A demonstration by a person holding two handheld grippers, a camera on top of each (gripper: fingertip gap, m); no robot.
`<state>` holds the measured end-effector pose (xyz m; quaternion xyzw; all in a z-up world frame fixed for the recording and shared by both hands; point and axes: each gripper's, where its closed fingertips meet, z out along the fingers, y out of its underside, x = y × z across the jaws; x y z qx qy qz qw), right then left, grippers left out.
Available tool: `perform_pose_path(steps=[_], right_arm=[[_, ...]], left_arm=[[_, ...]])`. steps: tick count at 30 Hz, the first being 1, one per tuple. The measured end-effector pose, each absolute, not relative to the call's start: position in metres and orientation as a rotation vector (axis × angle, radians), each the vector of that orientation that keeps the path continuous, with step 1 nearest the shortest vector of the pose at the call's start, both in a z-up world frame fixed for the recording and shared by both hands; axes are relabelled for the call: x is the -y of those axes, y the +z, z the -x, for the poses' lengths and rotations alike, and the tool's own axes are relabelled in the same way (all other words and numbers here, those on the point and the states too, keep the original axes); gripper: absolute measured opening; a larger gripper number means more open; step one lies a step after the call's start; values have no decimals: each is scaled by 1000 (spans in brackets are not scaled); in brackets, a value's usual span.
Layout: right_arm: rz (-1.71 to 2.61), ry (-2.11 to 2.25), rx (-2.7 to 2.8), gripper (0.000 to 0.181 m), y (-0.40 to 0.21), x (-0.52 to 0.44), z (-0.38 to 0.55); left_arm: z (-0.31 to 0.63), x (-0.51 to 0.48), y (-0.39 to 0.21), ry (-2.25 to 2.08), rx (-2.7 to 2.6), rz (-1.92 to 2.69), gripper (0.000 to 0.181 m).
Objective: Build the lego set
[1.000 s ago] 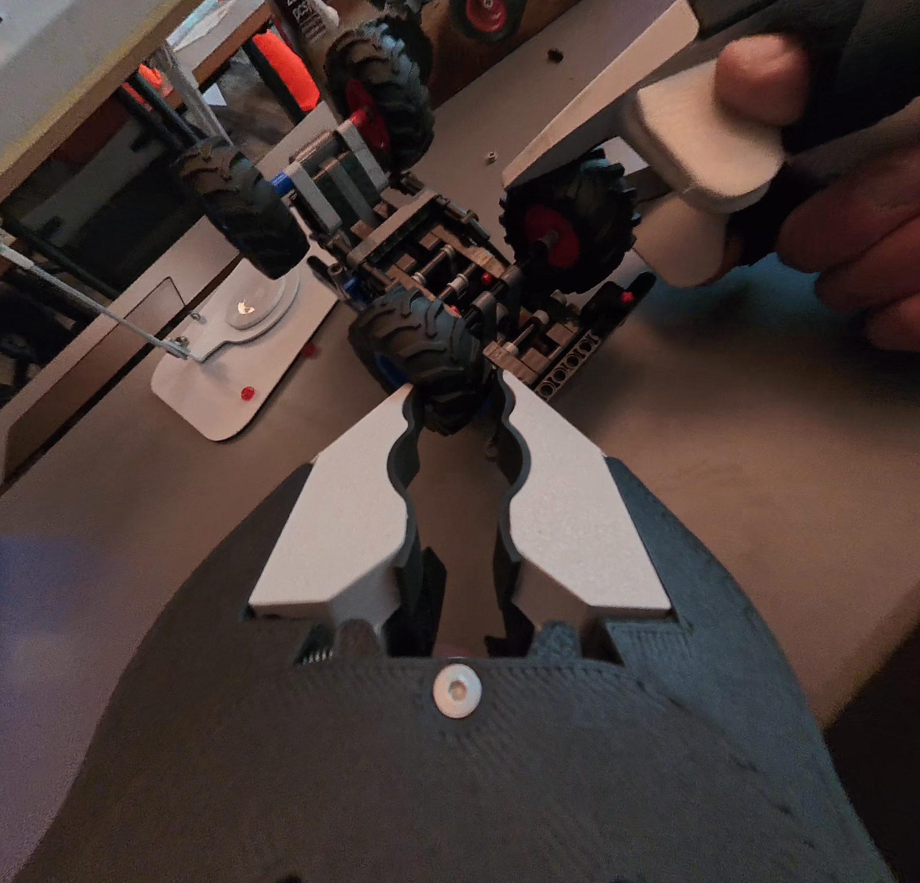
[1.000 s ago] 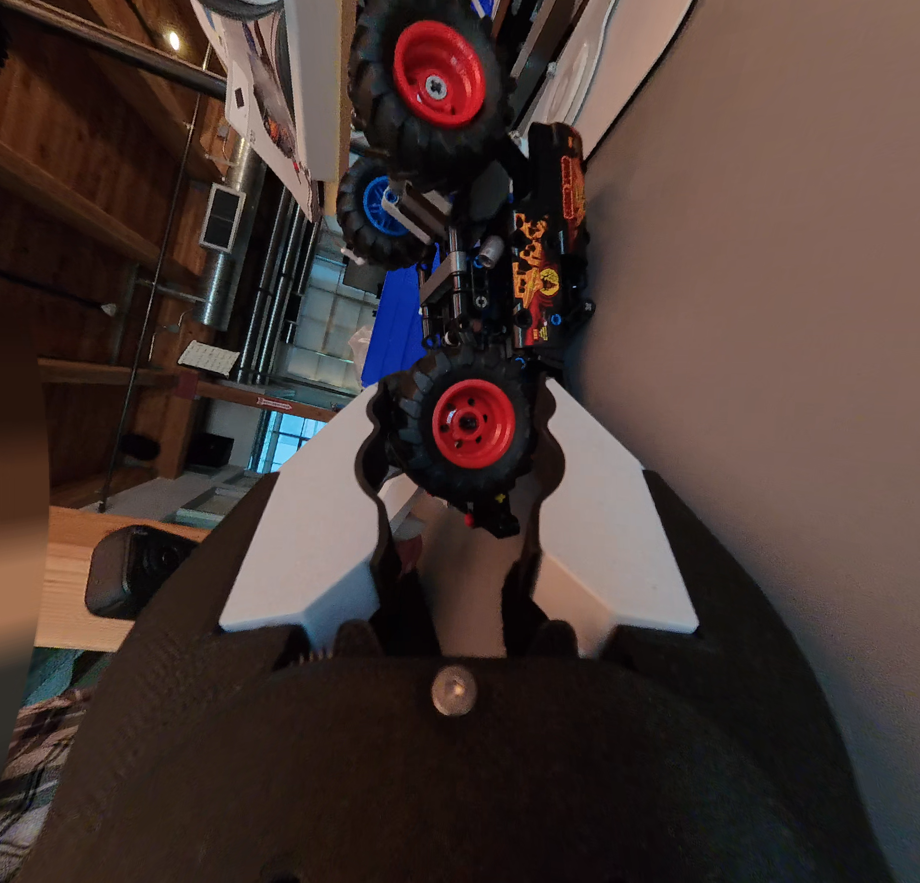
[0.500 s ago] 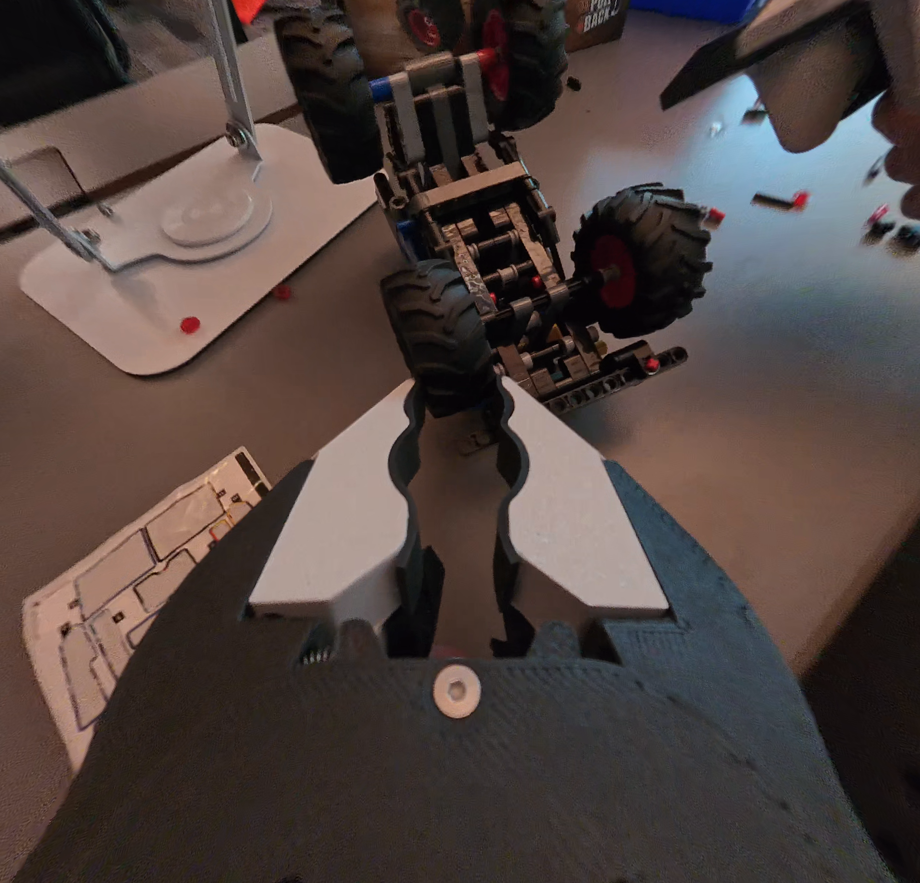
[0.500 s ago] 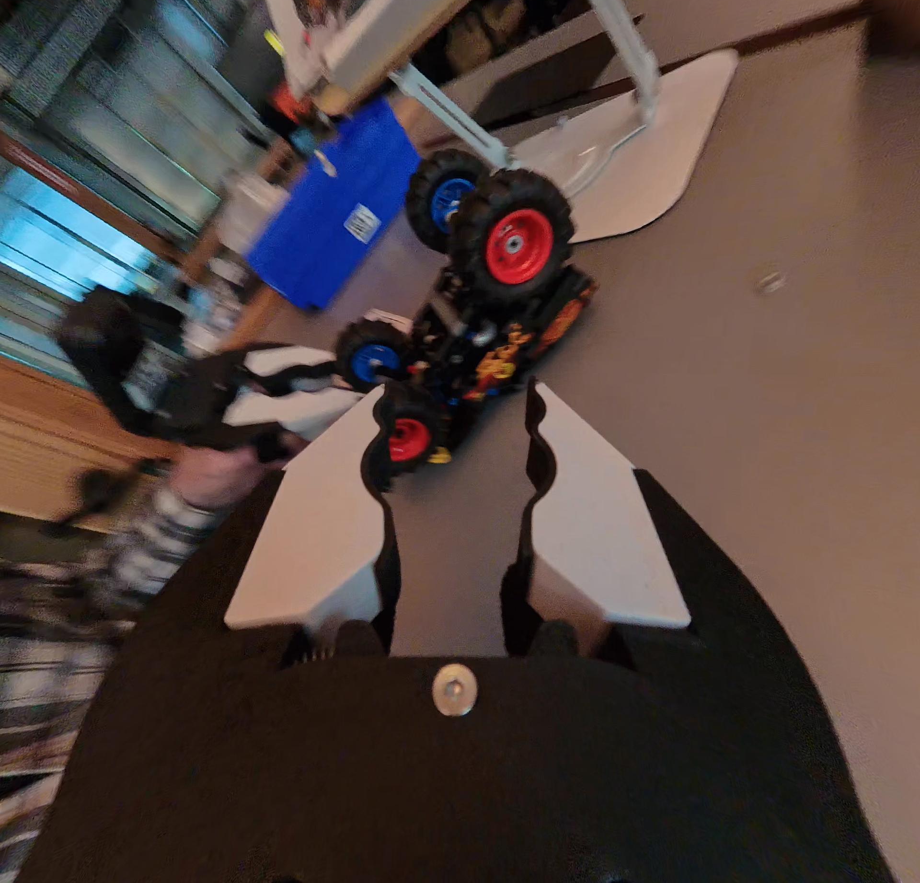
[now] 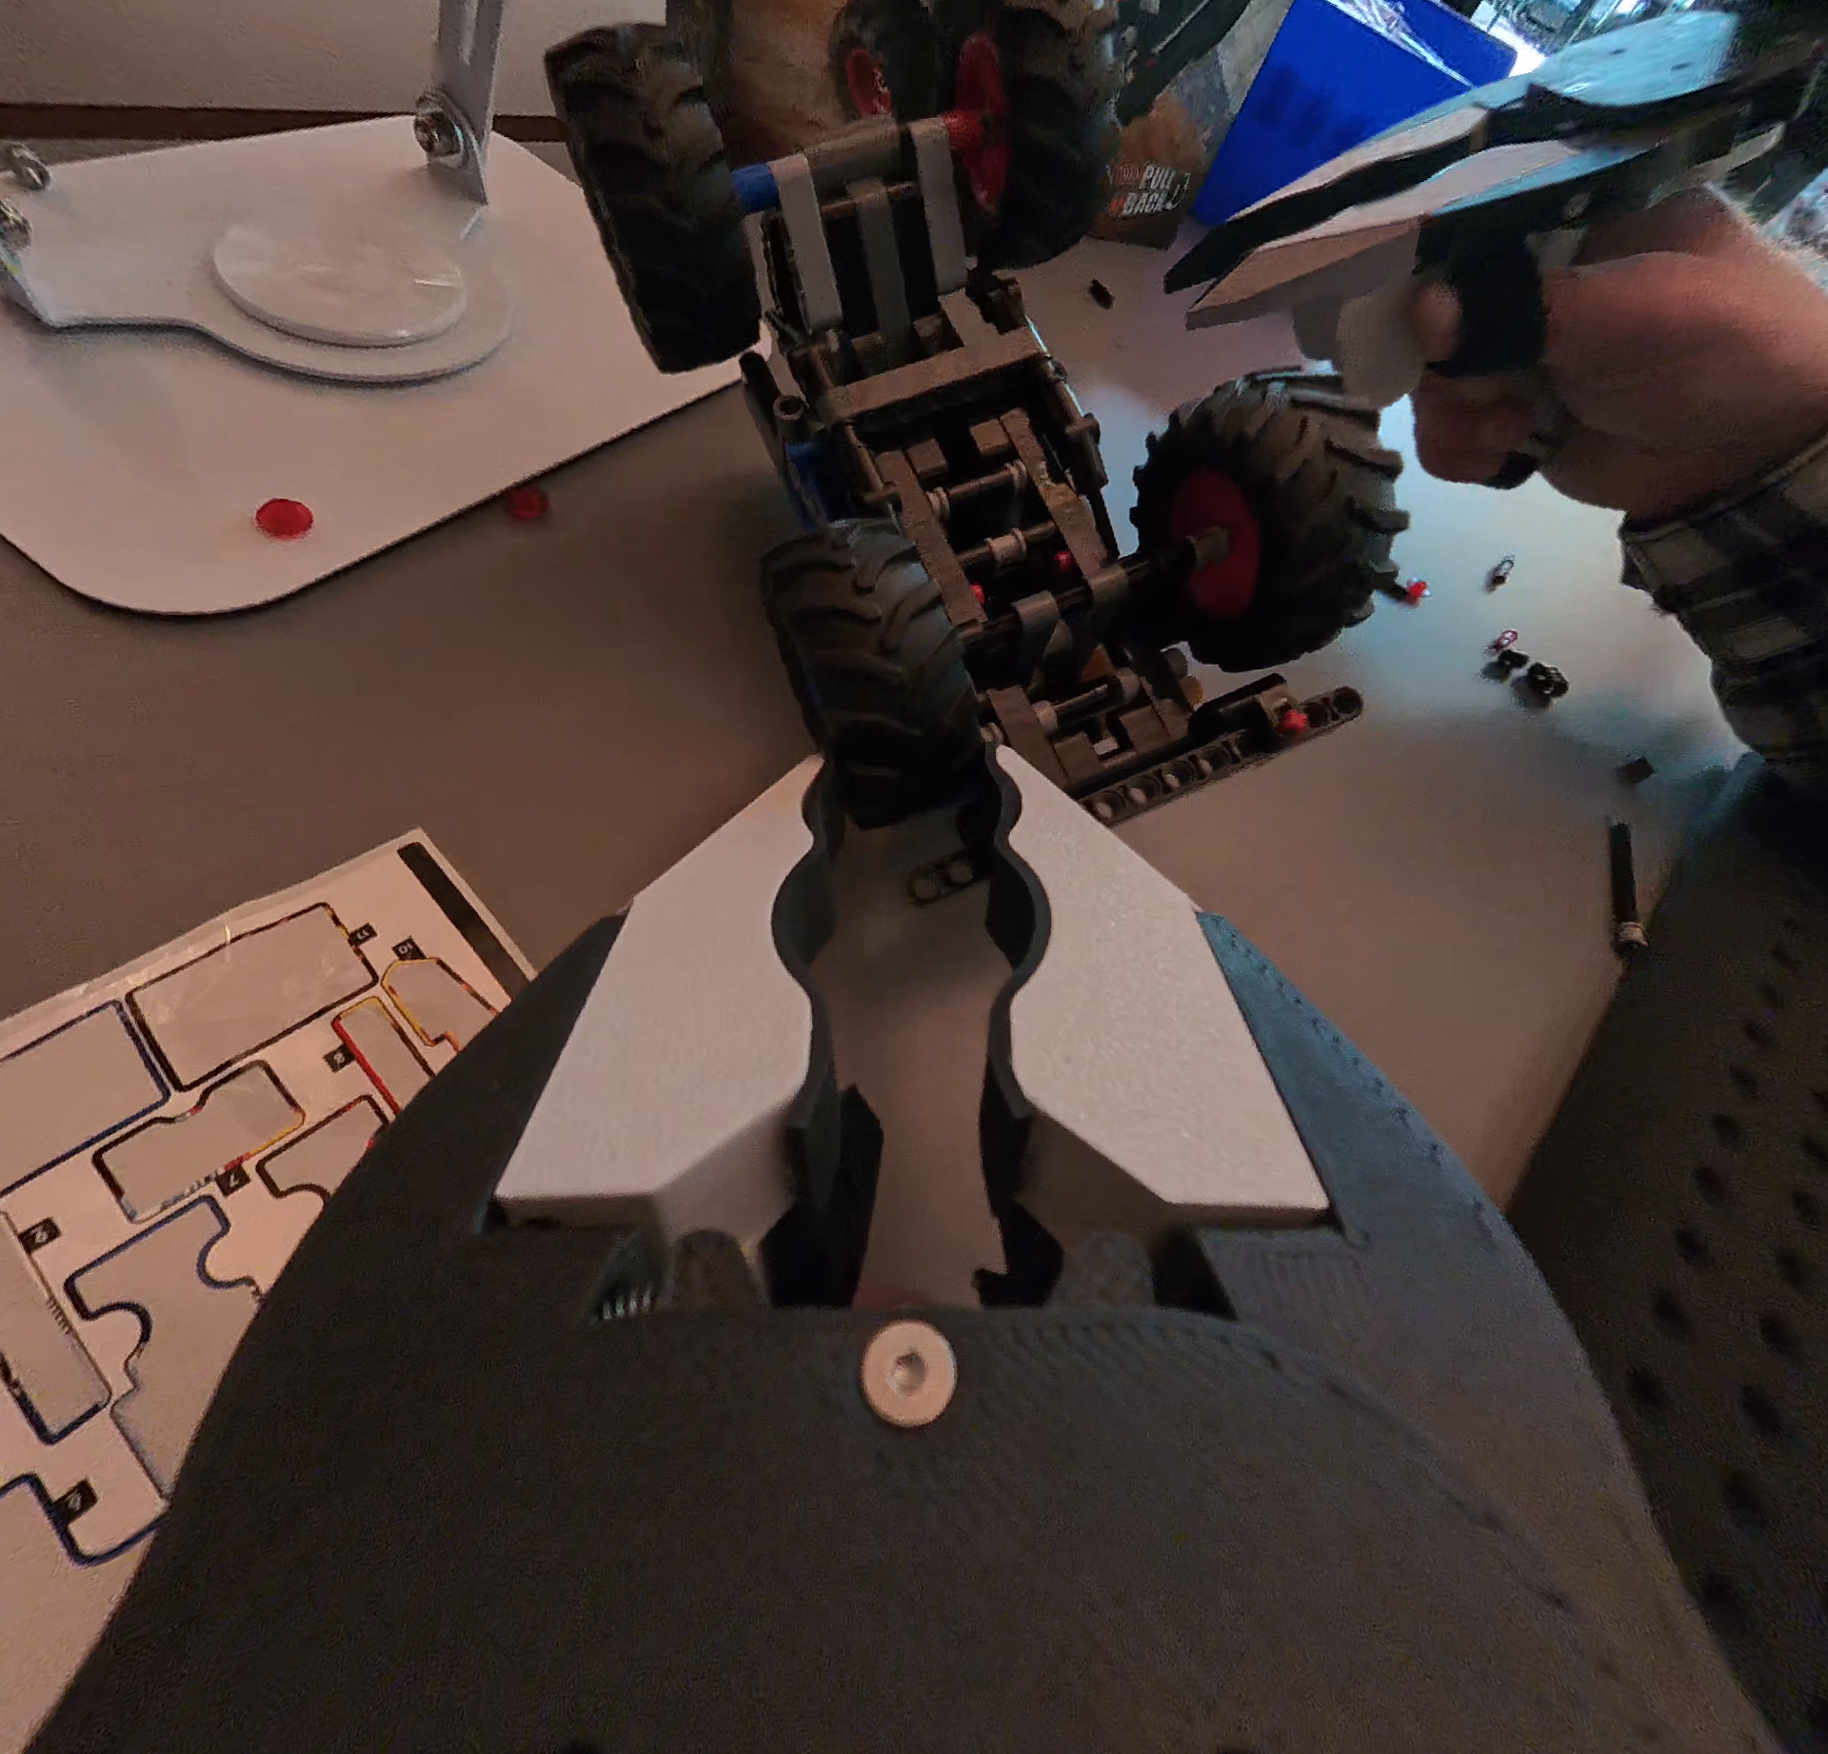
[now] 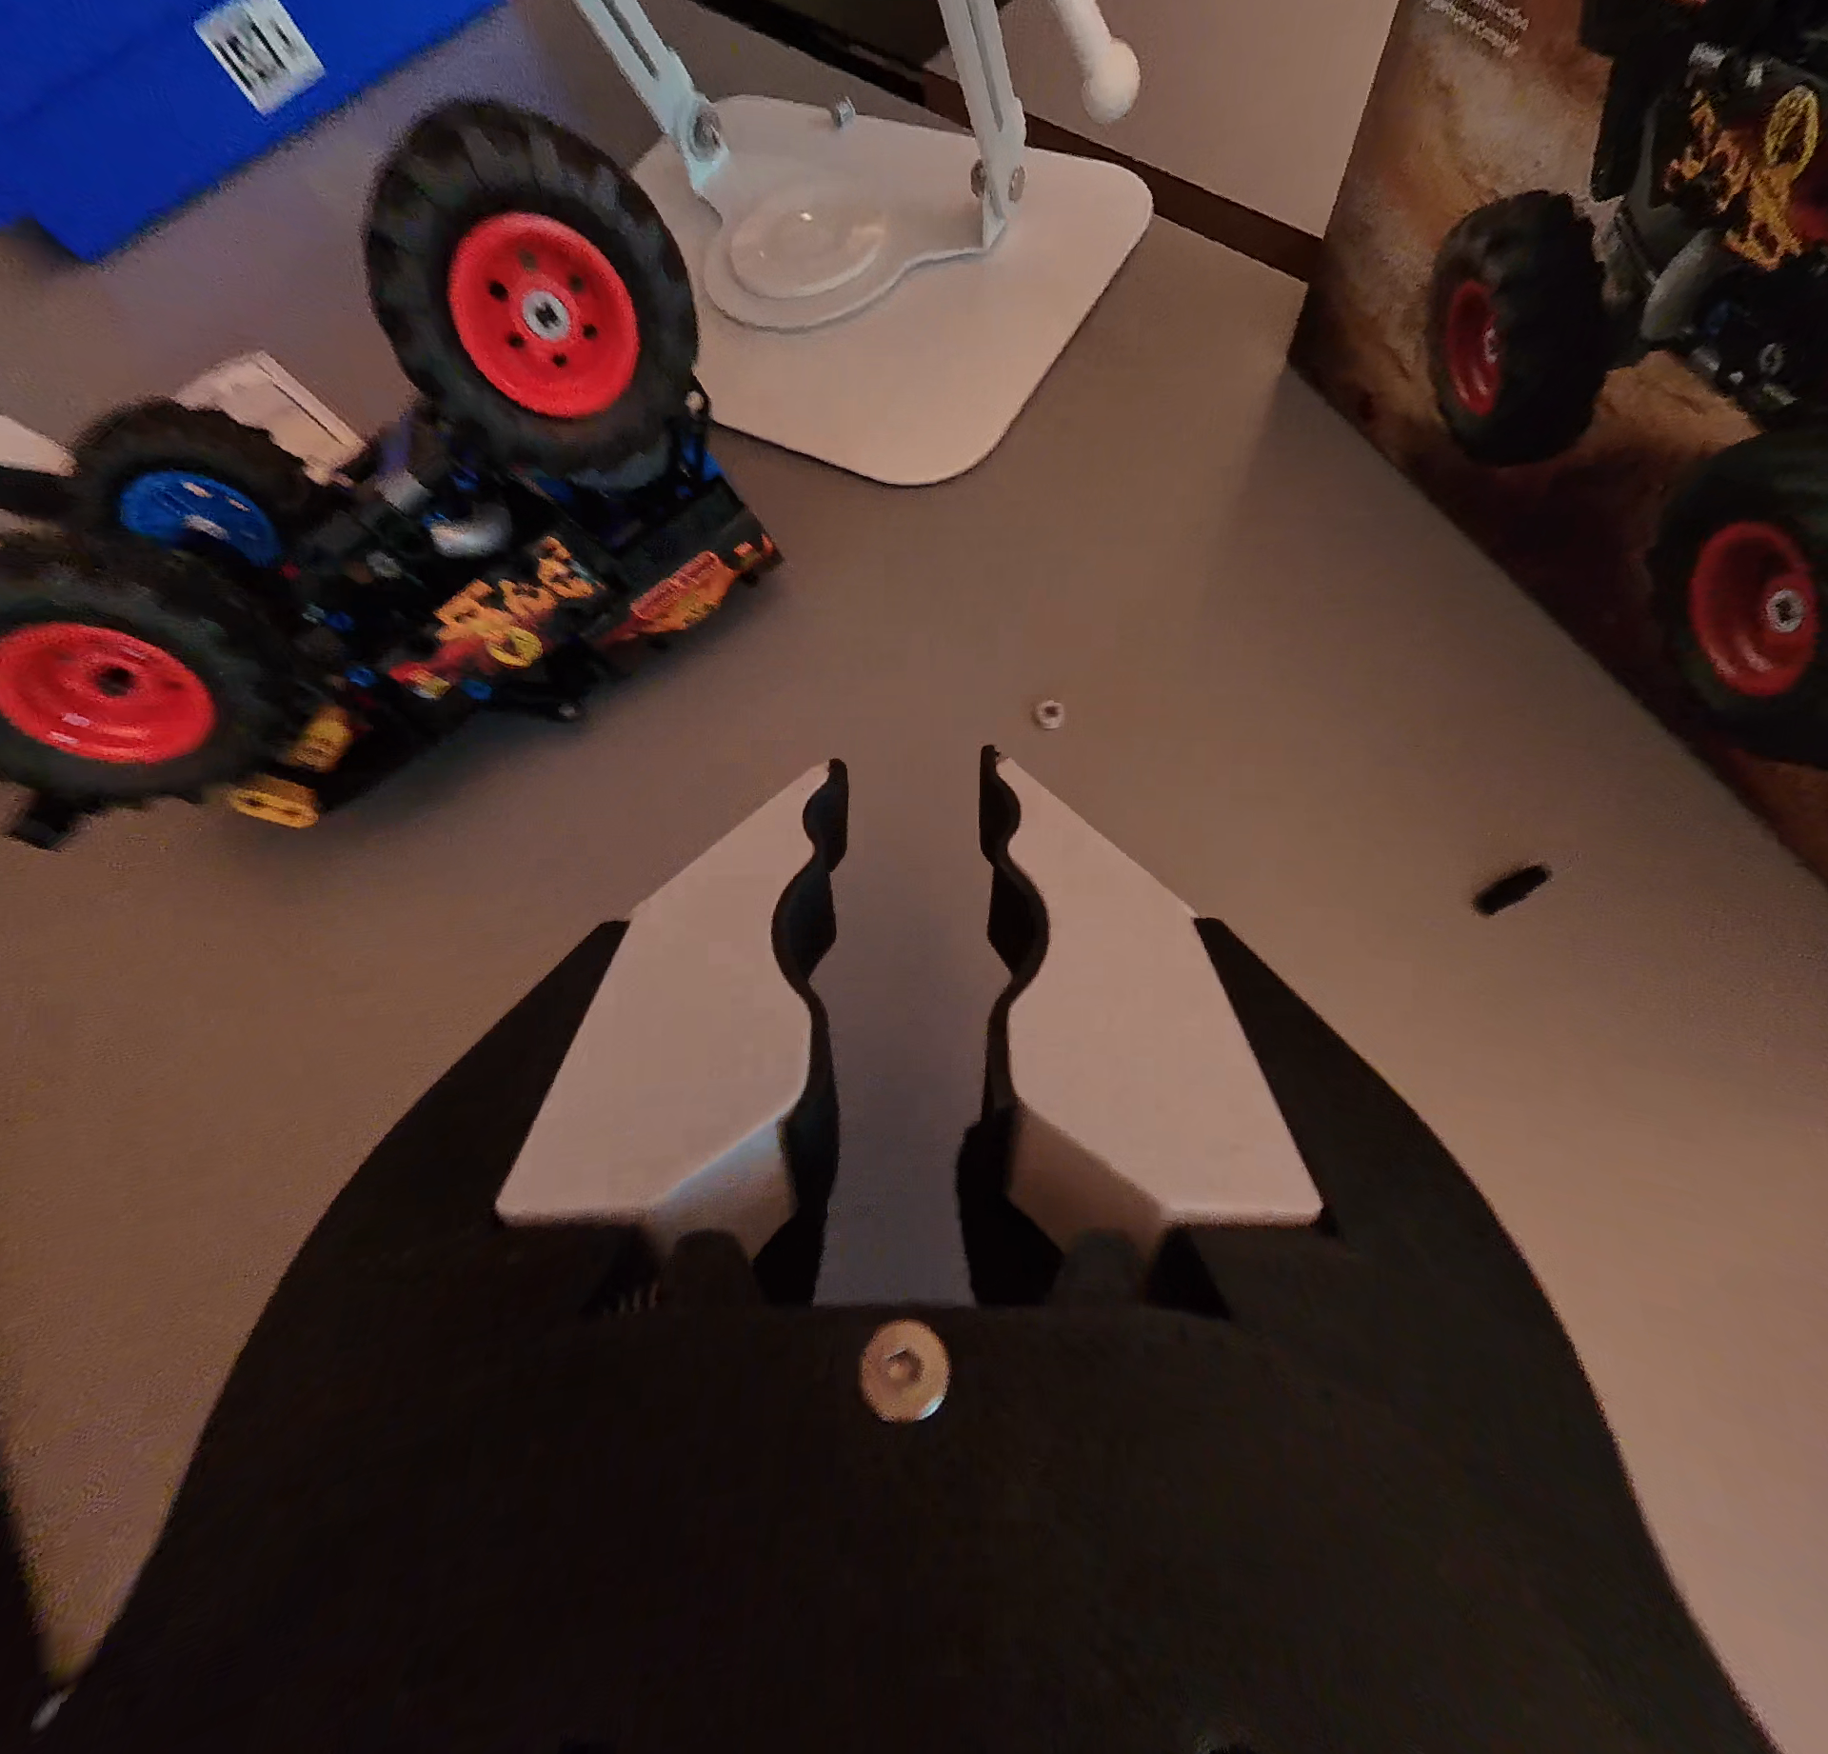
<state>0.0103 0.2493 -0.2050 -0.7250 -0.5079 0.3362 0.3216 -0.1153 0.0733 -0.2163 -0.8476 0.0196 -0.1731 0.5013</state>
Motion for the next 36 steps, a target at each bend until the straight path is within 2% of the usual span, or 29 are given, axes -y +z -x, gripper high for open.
perform_pose_path(steps=[16,20,23,28,32,36], right_arm=[[1902,619,1613,18,-256,-292,17],[1928,612,1613,15,-262,-295,21],[1926,647,1622,5,-263,-292,25],[1920,662,1625,5,-263,-290,26],[1890,734,1605,5,-249,-278,23],[1735,998,1583,5,-197,-230,24]], left_arm=[[110,-72,-225,-412,-82,2075,26],[110,-71,-225,-416,-82,2077,26],[110,-71,-225,-419,-80,2078,26],[110,-71,-226,-444,-64,2080,26],[109,-70,-228,-503,-17,2097,26],[118,-69,-236,-544,67,2144,26]])
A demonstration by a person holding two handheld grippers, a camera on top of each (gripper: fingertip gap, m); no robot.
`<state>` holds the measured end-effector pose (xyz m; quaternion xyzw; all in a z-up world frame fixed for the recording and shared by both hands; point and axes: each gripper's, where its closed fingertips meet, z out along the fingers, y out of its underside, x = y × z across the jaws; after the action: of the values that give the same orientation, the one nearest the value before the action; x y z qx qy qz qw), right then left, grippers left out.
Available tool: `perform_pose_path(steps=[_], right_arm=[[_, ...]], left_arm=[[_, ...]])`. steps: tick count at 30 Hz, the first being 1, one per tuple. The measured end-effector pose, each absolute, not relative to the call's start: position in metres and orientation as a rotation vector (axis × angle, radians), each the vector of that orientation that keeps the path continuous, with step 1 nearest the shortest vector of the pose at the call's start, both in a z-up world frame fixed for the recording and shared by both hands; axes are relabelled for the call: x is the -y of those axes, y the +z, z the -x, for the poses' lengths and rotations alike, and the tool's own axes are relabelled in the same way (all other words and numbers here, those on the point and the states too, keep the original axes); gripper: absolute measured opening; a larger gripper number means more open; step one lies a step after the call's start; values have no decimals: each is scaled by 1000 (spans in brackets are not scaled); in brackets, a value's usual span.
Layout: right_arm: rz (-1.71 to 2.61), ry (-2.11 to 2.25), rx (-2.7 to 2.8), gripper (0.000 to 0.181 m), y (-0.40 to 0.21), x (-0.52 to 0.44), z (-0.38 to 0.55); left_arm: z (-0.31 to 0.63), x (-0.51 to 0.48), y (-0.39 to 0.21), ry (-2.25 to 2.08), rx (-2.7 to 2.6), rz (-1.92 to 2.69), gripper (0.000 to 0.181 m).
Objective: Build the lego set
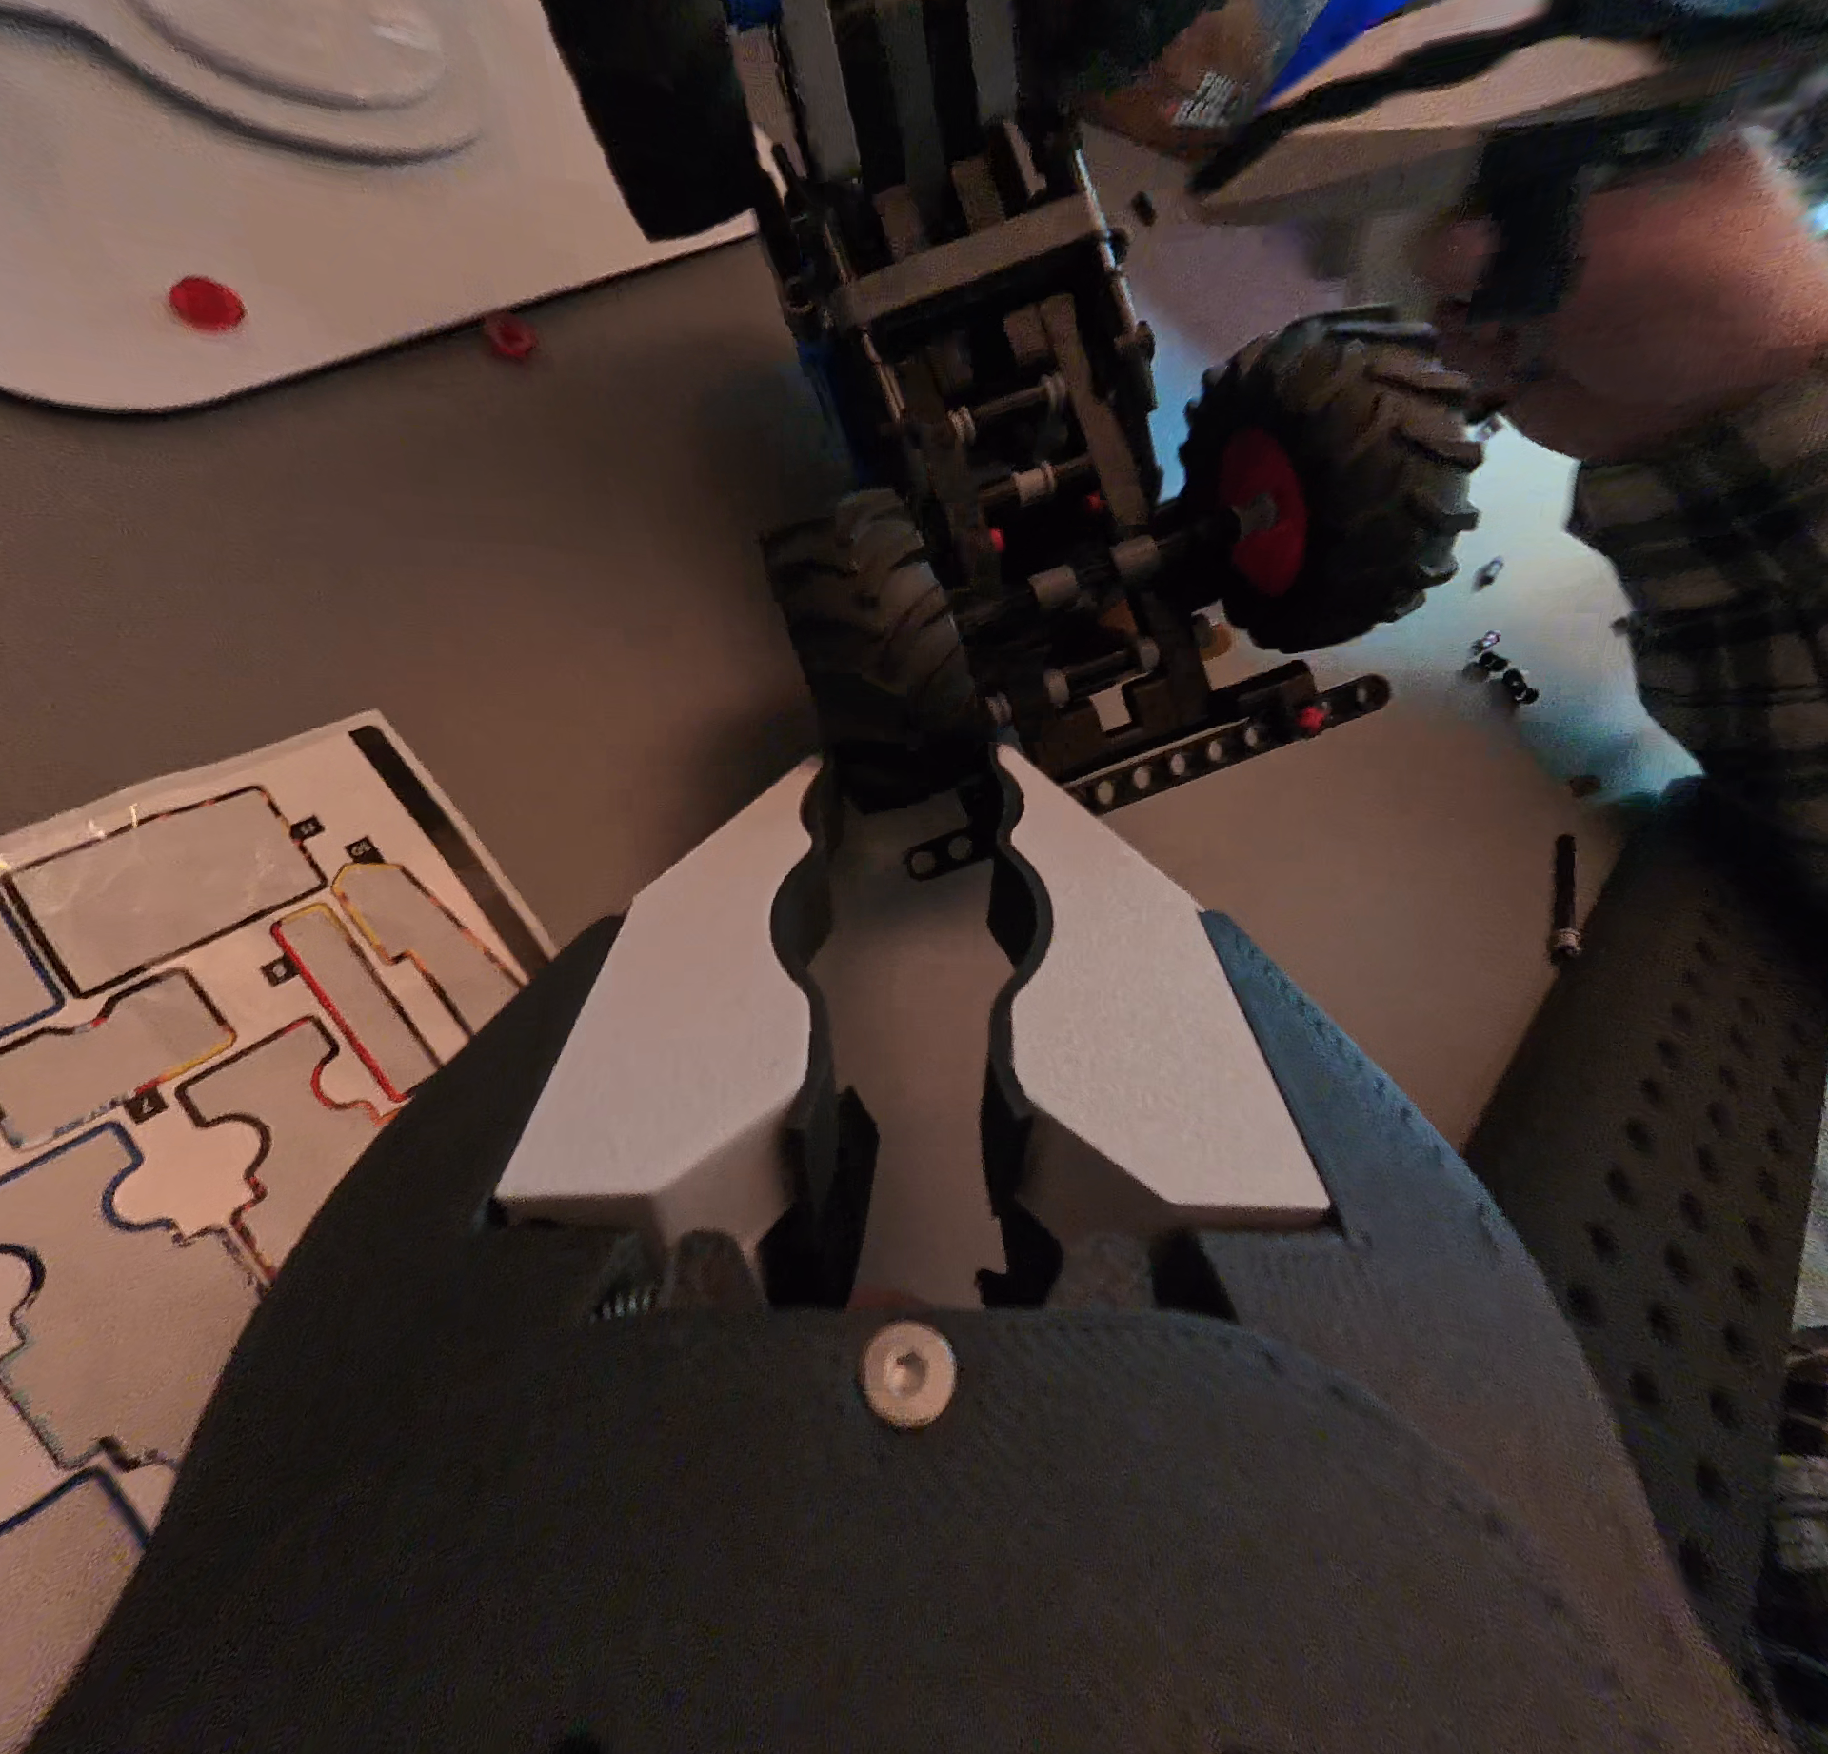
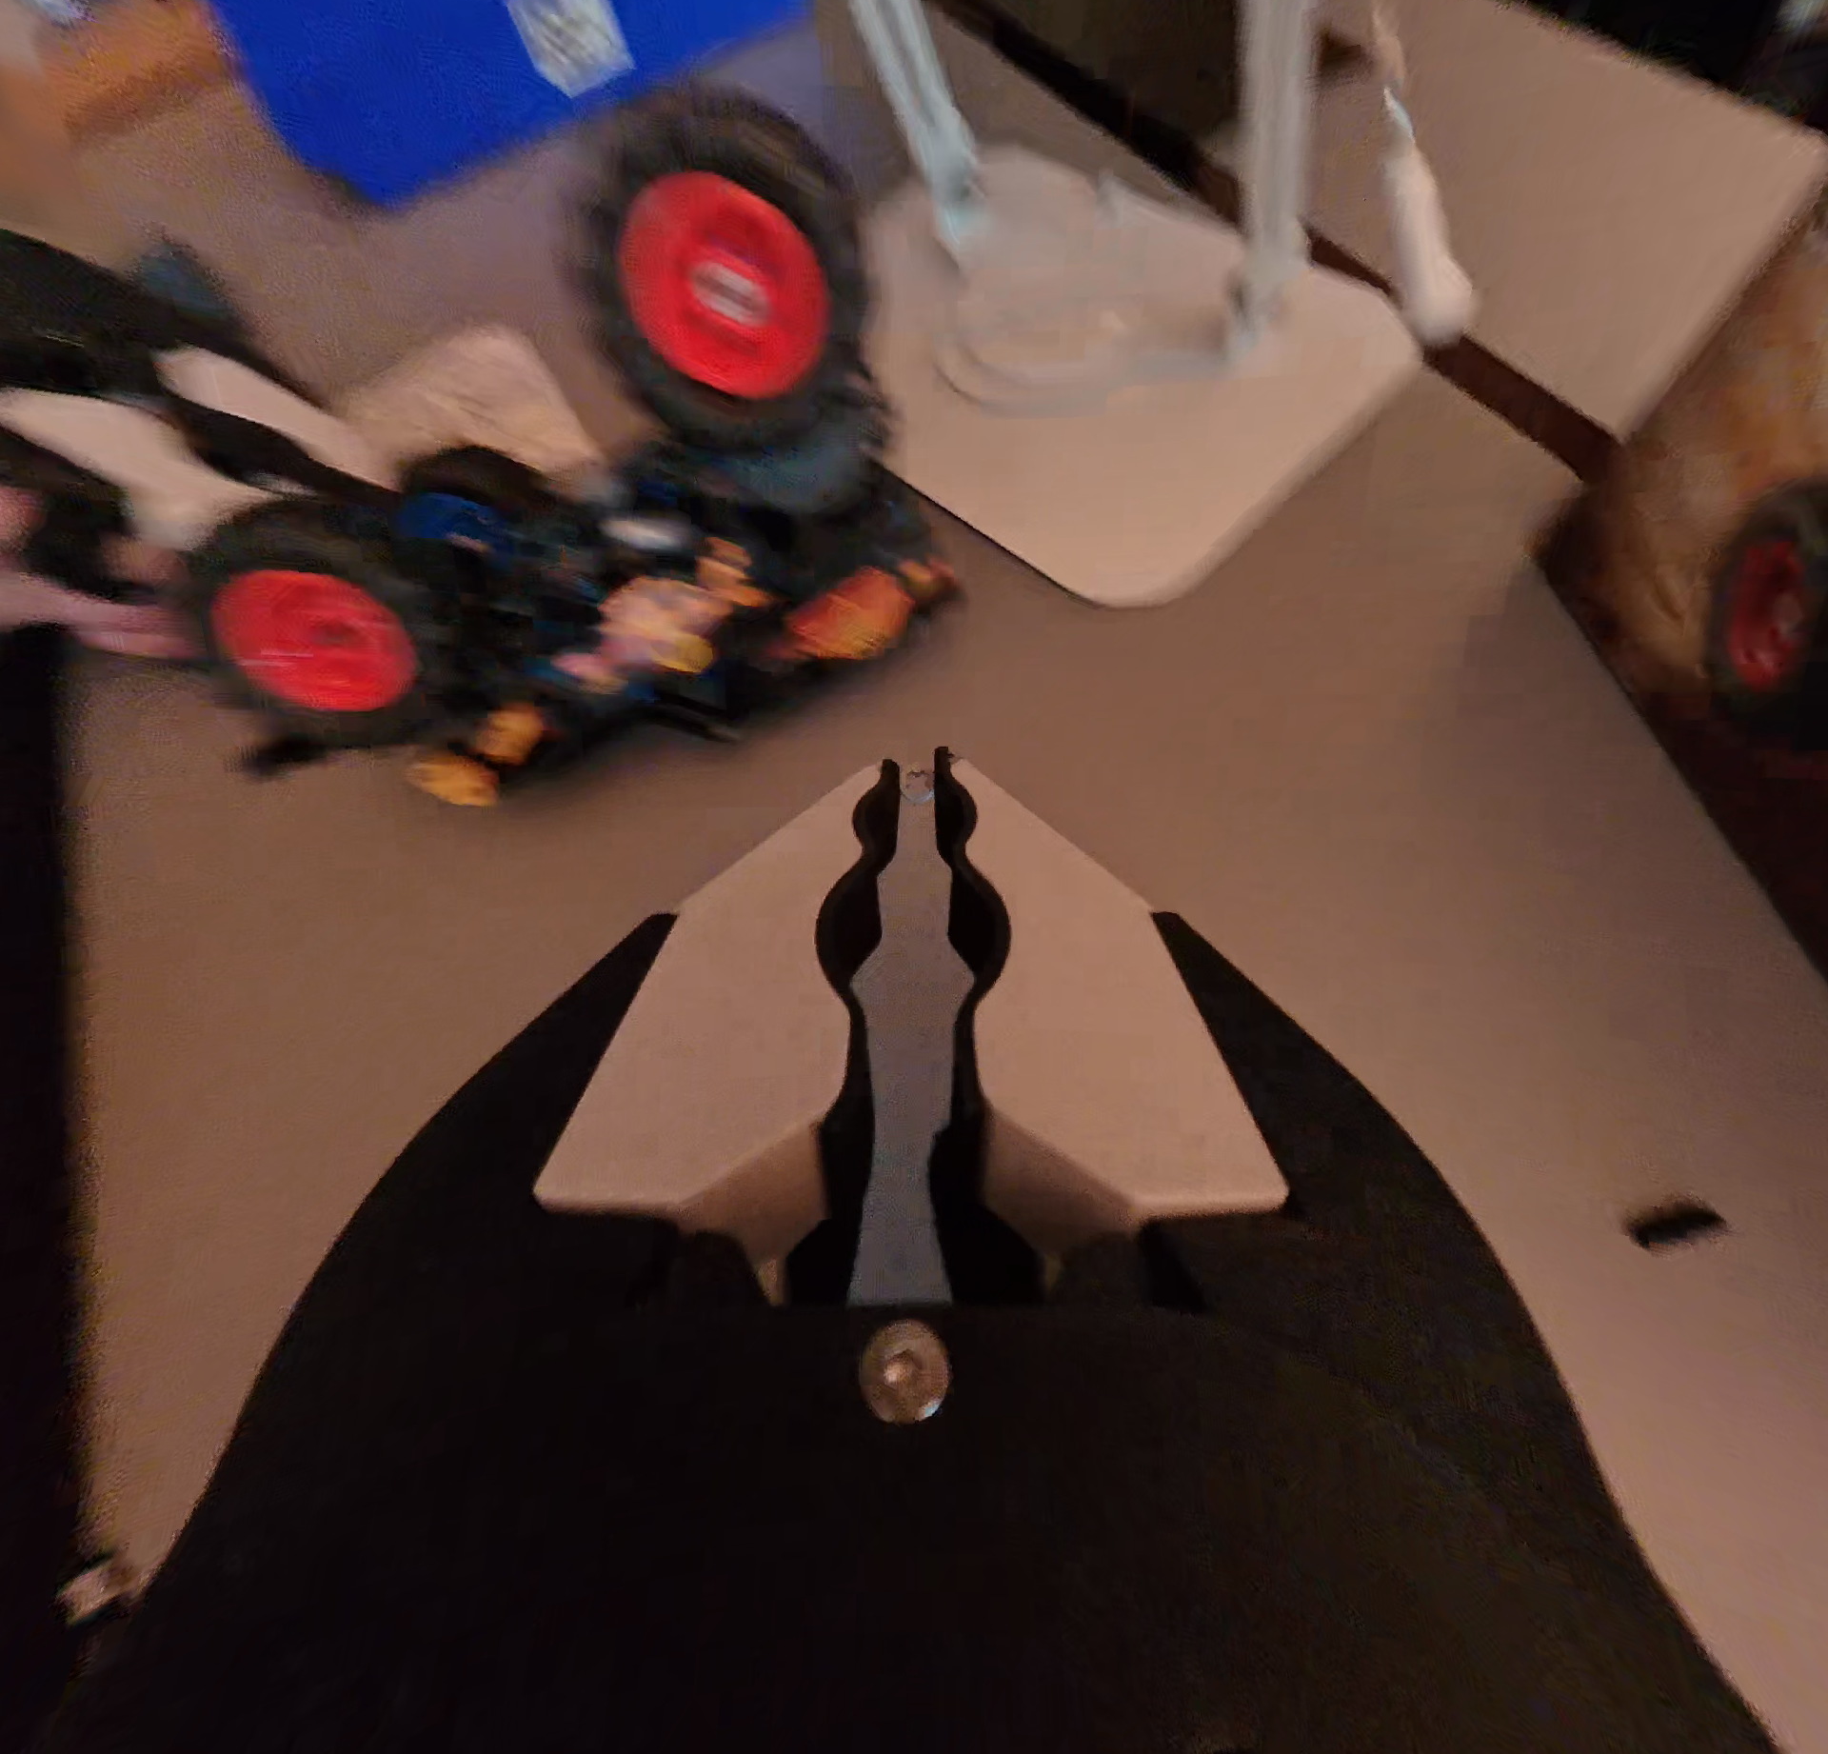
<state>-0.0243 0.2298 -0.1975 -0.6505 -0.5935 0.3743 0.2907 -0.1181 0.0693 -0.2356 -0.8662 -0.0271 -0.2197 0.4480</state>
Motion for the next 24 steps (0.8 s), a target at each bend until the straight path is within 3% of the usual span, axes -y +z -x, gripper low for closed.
perform_pose_path(steps=[5,11,24], right_arm=[[1418,1207,1624,4,-142,-141,30],[1309,1165,1716,4,-154,-97,53],[1285,1135,1712,4,-163,-98,79]], left_arm=[[121,-70,-238,-599,115,2153,26],[125,-70,-241,-654,170,2168,27],[124,-71,-242,-666,166,2170,28]])
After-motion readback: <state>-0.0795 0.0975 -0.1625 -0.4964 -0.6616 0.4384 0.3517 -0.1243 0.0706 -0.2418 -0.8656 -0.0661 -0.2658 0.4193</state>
